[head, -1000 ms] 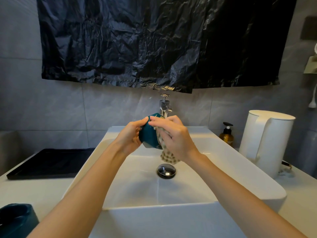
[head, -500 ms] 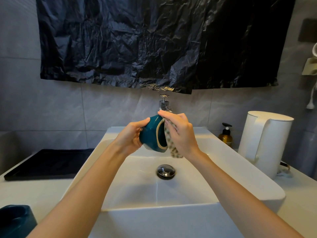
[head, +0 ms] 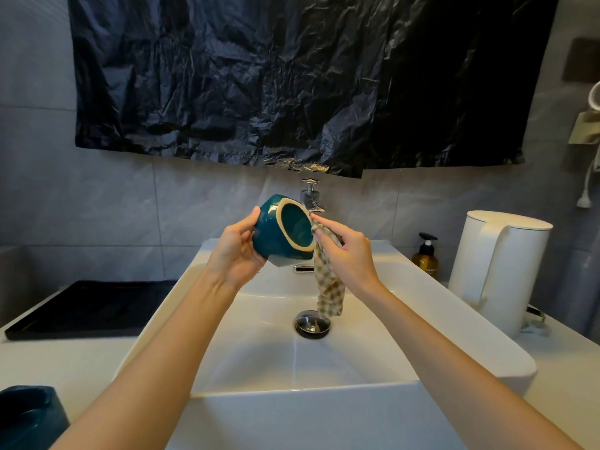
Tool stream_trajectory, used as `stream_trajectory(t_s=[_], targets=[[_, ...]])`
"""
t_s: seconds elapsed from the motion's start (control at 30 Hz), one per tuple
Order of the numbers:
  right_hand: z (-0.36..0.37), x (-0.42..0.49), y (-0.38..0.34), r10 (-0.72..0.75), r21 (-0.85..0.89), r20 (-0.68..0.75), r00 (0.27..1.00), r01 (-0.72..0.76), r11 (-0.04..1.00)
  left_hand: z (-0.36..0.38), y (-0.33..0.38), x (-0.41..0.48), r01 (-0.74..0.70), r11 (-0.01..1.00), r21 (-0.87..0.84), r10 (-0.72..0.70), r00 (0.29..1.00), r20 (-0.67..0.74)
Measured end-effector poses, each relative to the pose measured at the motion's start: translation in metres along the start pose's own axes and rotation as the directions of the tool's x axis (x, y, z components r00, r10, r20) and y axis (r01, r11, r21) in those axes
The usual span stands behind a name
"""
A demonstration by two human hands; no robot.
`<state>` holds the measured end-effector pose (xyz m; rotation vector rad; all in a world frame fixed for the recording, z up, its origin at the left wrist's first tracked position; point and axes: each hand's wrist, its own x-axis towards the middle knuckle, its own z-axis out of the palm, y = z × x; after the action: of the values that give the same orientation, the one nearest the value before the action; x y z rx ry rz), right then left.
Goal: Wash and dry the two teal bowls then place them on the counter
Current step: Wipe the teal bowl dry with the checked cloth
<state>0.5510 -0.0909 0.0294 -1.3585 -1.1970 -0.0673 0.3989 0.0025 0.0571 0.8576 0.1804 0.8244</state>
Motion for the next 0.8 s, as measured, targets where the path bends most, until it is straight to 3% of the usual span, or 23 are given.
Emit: stream_trajectory(t_s=[0.2, 0.37, 0.53, 0.6, 0.67, 0.8], targets=[[0.013, -0.011, -0.001, -0.011, -0.048, 0.113, 0.993, 0.017, 0.999, -0.003, 0.007, 0.001, -0.079, 0.978, -0.194, 0.078, 0.997, -0.013], [0.002, -0.002, -0.004, 0.034, -0.002, -0.204, 0.978, -0.036, 0.999, -0.003, 0.008, 0.0, -0.062, 0.984, -0.165, 0.058, 0.998, -0.033], [0.006, 0.002, 0.002, 0.08, 0.063, -0.15, 0.985, -0.071, 0.995, 0.003, -0.001, -0.001, -0.007, 0.993, -0.114, 0.004, 1.0, -0.024], [0.006, -0.003, 0.0, 0.014, 0.041, -0.155, 0.988, -0.008, 0.999, 0.002, -0.001, -0.001, -0.012, 0.991, -0.135, 0.008, 1.0, -0.027], [0.006, -0.01, -0.004, -0.153, -0.028, -0.159, 0.975, 0.151, 0.988, -0.001, 0.002, 0.001, -0.029, 0.987, -0.158, 0.024, 0.999, -0.035], [0.011, -0.016, -0.009, -0.408, -0.143, -0.105, 0.907, 0.392, 0.909, 0.0, 0.0, 0.0, -0.039, 0.988, -0.148, 0.029, 0.997, -0.066]])
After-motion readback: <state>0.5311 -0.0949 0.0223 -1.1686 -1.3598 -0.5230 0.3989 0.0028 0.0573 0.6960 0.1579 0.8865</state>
